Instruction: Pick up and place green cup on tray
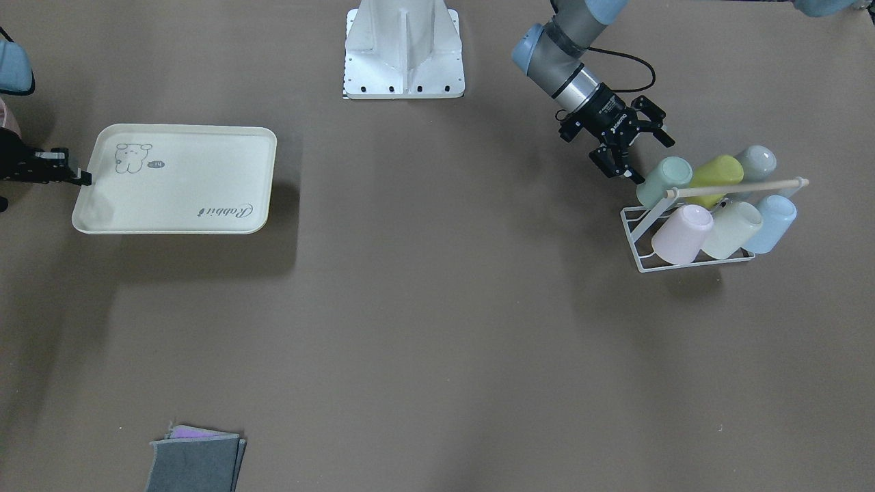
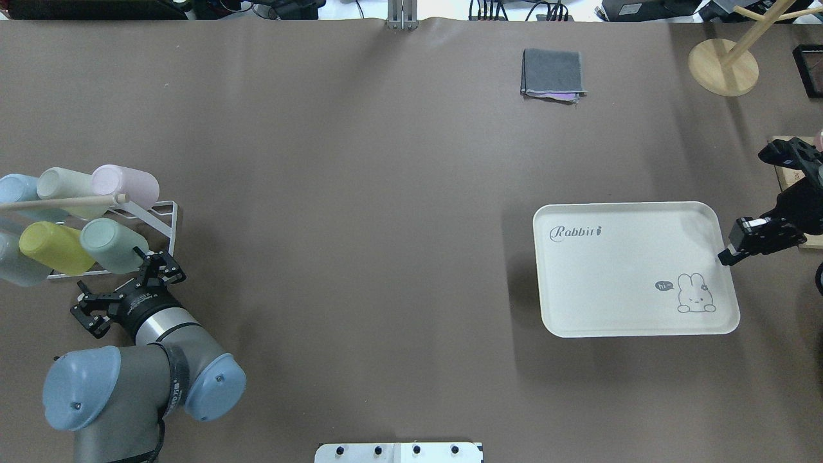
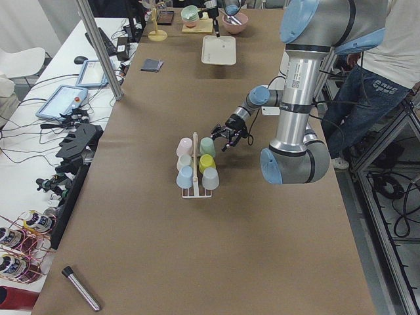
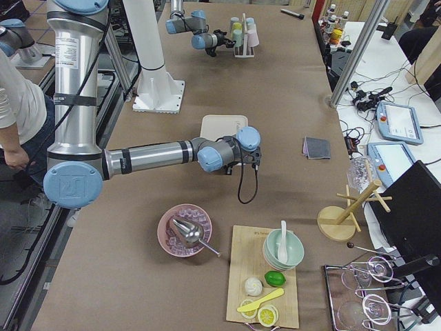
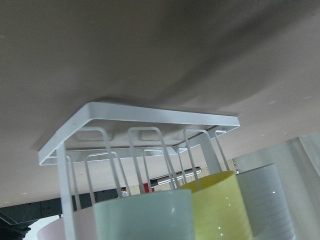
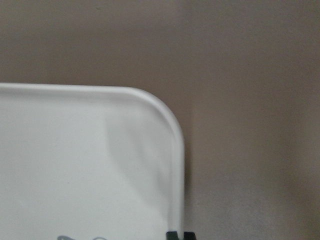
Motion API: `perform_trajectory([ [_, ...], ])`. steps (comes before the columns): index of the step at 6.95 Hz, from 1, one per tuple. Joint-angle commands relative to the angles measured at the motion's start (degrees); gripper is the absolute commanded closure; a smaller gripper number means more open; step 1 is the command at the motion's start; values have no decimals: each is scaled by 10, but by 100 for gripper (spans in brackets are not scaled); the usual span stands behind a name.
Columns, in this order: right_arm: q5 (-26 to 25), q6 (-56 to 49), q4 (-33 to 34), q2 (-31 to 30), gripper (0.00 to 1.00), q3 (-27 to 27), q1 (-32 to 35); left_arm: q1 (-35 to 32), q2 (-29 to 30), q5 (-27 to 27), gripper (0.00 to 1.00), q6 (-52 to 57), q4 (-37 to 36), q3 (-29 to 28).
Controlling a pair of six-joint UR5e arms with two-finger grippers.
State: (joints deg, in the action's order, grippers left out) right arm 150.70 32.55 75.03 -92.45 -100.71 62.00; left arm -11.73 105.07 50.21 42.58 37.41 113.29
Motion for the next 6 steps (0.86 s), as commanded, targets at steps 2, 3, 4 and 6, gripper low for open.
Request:
perform_trajectory([
  [2,-16,20,73,105,100,12,-44,0,-4,-3,6,-1,-1,-19],
  [3,-25,24,77,134,100,30,-59,5,1,-6,5,-1,3,-40],
  [4,-25,44,77,171,100,52,-71,6,5,-15,5,-1,3,-43],
  [6,-37,88,77,225,100,64,-106,7,21,-32,3,6,-4,-39],
])
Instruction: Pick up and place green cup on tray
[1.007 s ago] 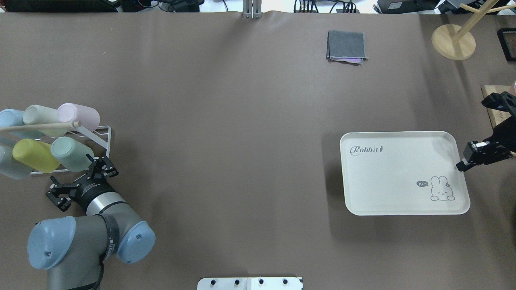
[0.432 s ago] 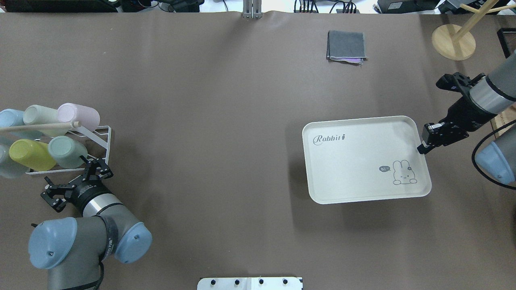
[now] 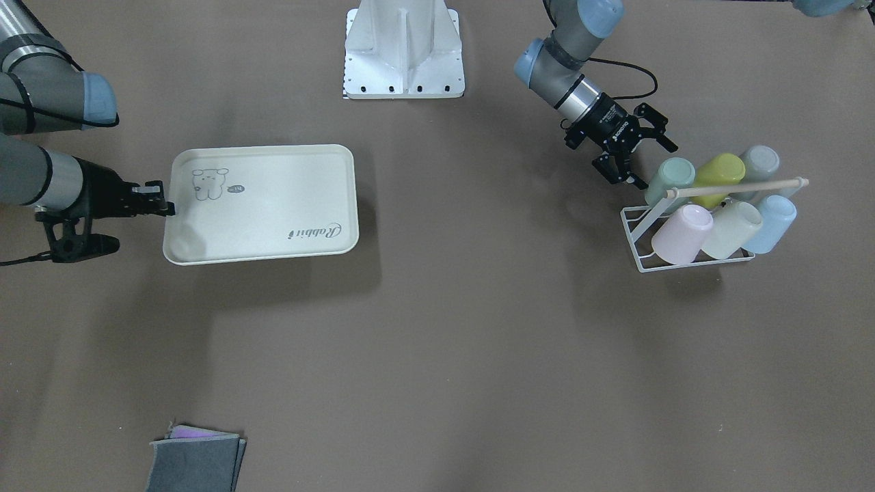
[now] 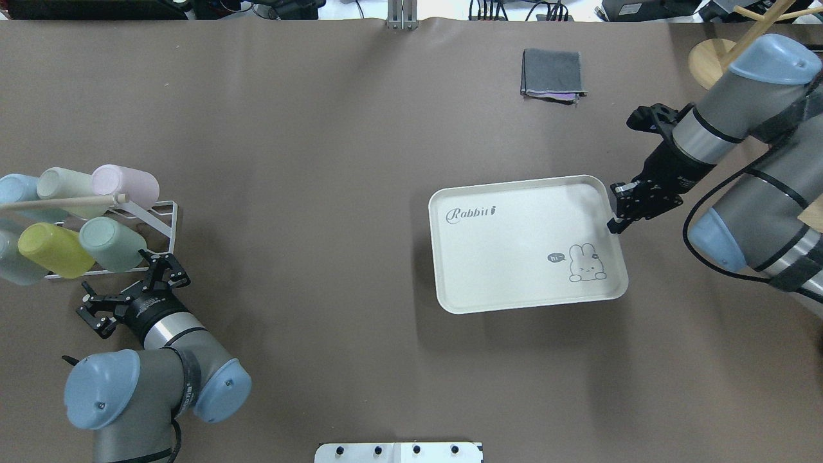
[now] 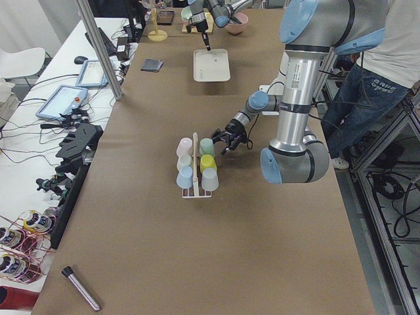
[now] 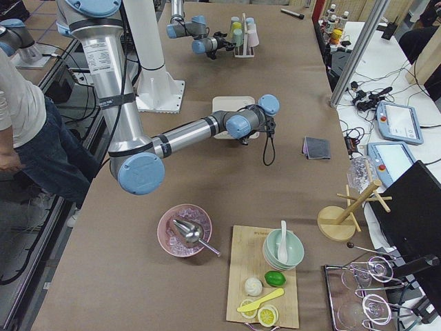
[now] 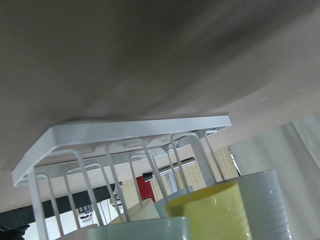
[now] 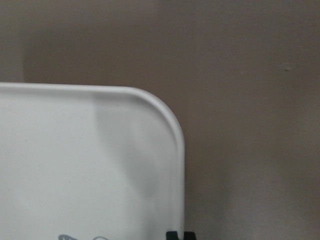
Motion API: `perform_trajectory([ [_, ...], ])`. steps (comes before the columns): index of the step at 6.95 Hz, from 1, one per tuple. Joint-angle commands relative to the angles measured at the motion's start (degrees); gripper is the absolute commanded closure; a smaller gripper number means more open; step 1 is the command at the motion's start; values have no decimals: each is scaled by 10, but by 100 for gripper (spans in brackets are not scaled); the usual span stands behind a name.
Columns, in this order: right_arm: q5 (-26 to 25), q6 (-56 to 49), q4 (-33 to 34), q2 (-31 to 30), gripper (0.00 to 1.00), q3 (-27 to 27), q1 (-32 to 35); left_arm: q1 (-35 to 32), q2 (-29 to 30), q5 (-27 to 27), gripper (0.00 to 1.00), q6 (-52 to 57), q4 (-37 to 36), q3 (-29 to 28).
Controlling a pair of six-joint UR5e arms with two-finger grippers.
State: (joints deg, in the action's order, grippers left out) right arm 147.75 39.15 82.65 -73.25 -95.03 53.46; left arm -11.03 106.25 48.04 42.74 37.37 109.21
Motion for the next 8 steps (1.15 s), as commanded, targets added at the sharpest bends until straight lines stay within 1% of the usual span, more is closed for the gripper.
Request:
perform_trajectory([
  [1,-17,56,0,58,100,8,-40,0,12,-14,3,3,-26,7],
  [2,-28,68,0,73,100,10,-52,0,11,-26,3,3,-33,12],
  [3,-29,83,-2,96,100,20,-61,0,10,-32,3,3,-48,17],
  [4,-31,101,-6,127,100,41,-72,0,10,-42,3,4,-55,22],
  [5,-52,104,-6,143,100,43,-91,-1,8,-44,4,3,-54,21],
  [7,-76,112,-7,166,100,48,-118,-3,6,-42,4,-5,-44,18],
  [8,-91,113,-7,173,100,49,-132,-3,4,-42,3,-13,-21,10],
])
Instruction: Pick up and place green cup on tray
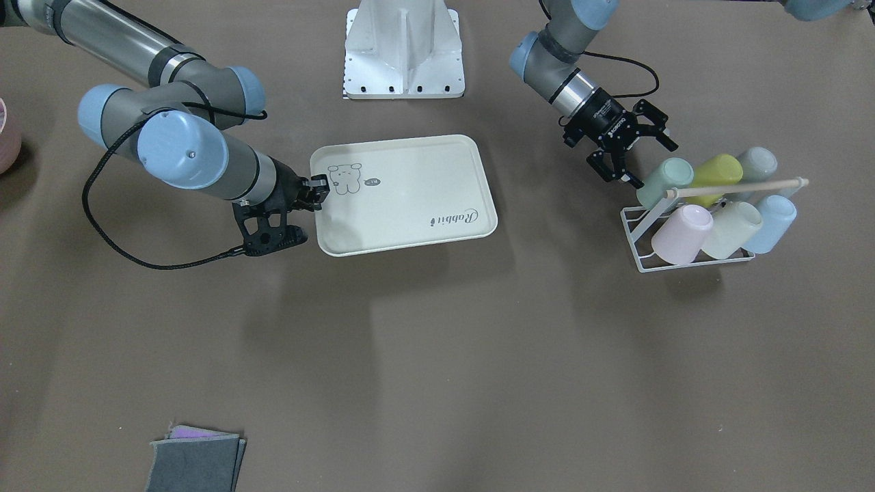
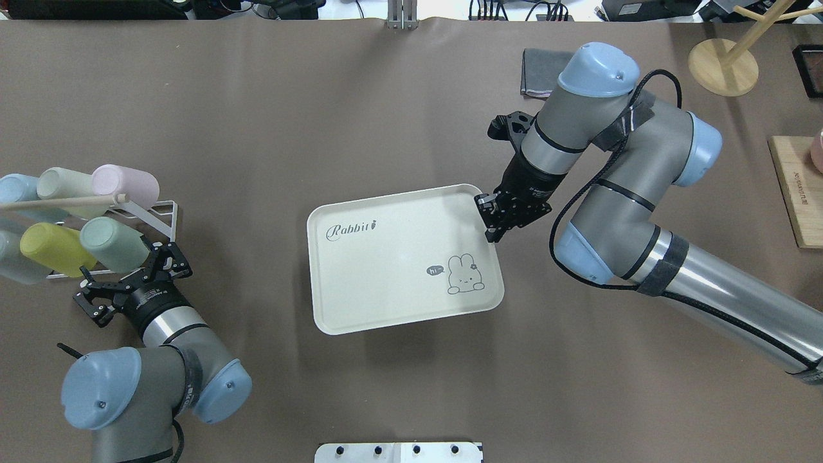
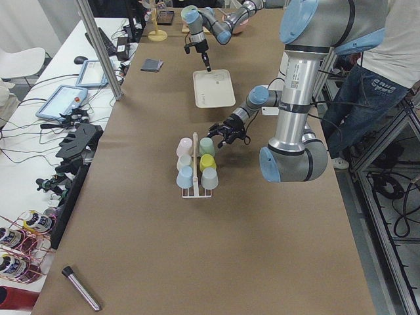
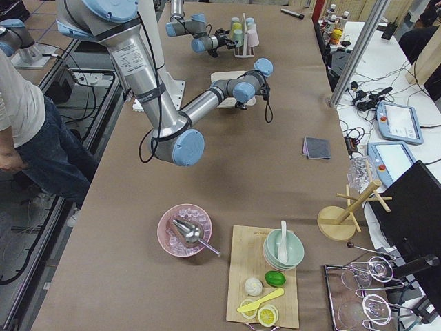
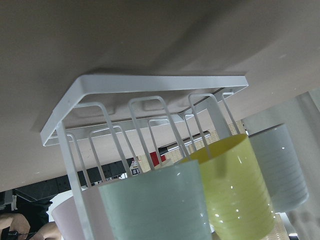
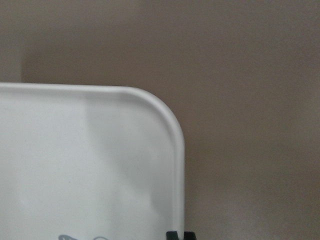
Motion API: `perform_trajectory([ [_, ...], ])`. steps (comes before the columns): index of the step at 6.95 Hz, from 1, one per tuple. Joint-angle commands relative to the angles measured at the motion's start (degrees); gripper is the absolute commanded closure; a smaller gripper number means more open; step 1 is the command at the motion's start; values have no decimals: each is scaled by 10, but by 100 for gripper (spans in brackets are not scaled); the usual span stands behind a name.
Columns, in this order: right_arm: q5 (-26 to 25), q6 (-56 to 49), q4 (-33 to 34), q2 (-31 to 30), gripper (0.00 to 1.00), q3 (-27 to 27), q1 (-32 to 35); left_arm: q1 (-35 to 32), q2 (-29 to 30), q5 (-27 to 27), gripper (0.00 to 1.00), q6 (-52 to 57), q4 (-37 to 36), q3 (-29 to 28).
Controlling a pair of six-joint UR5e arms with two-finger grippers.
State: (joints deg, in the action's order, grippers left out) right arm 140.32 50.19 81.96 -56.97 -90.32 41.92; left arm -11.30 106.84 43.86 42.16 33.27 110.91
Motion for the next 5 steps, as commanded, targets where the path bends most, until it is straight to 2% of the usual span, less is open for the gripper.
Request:
perform_trajectory([
  [1,-23,3,-1,19,100,15,-27,1,-10,-1,3,-37,27,-19],
  [2,-26,3,-9,23,100,29,-32,1,-11,-2,3,-39,26,-19],
  [5,-22,129,-54,32,100,60,-36,0,-18,-18,3,-42,25,-17],
])
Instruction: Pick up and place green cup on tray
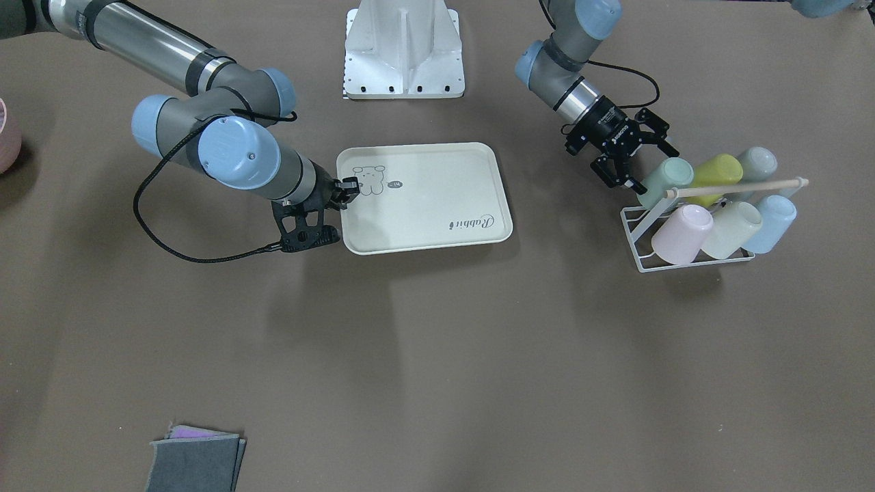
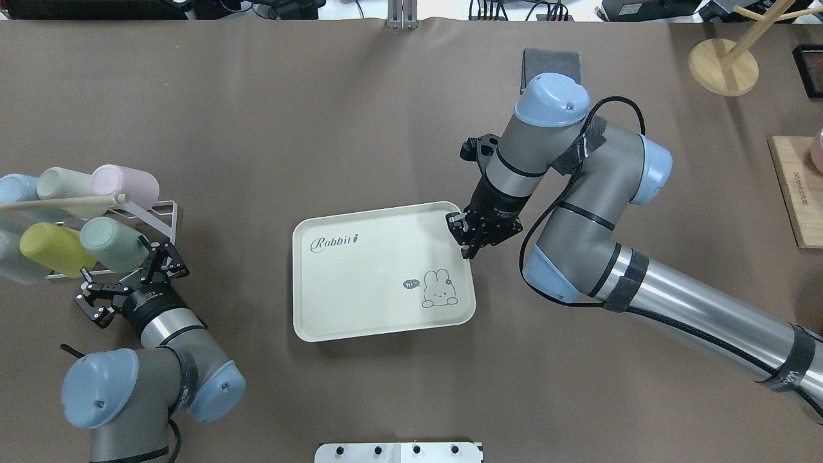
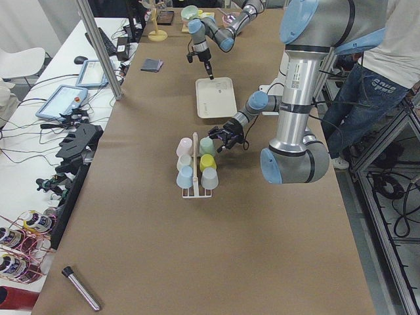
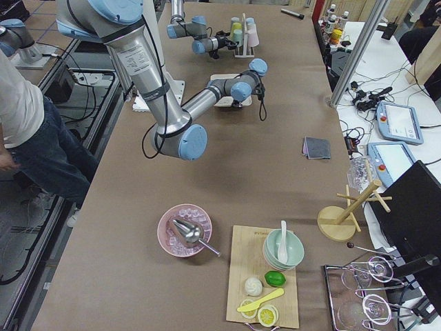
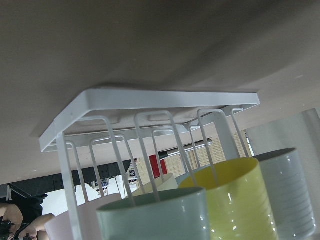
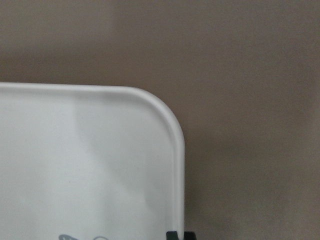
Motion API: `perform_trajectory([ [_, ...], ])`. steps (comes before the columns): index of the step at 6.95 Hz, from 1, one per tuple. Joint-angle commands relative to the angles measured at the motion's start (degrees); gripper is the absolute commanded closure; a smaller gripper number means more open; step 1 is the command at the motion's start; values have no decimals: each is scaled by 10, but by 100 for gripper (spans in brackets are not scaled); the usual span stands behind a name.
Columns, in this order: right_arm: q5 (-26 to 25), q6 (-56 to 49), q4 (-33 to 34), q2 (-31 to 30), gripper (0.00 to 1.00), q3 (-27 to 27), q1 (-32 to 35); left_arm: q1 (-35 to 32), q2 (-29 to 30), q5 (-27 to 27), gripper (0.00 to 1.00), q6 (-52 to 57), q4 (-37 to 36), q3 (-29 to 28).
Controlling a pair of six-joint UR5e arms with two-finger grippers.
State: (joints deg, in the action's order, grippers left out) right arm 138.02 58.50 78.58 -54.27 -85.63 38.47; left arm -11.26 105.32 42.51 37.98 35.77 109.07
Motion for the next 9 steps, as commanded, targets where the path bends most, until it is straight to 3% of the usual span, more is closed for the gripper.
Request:
perform_trajectory([
  [1,1,56,-25,7,100,14,-1,-2,-4,-5,3,0,0,-1],
  [5,0,55,-38,13,100,20,-1,-3,-4,-36,3,-1,2,-5],
  [6,-2,55,-39,13,93,20,-1,-3,-4,-38,3,-2,12,-6],
  [7,-4,55,-39,13,3,23,-1,-3,-4,-45,4,-3,44,-7],
  [9,-10,55,-39,12,0,23,3,2,-24,-50,3,-88,43,-5],
])
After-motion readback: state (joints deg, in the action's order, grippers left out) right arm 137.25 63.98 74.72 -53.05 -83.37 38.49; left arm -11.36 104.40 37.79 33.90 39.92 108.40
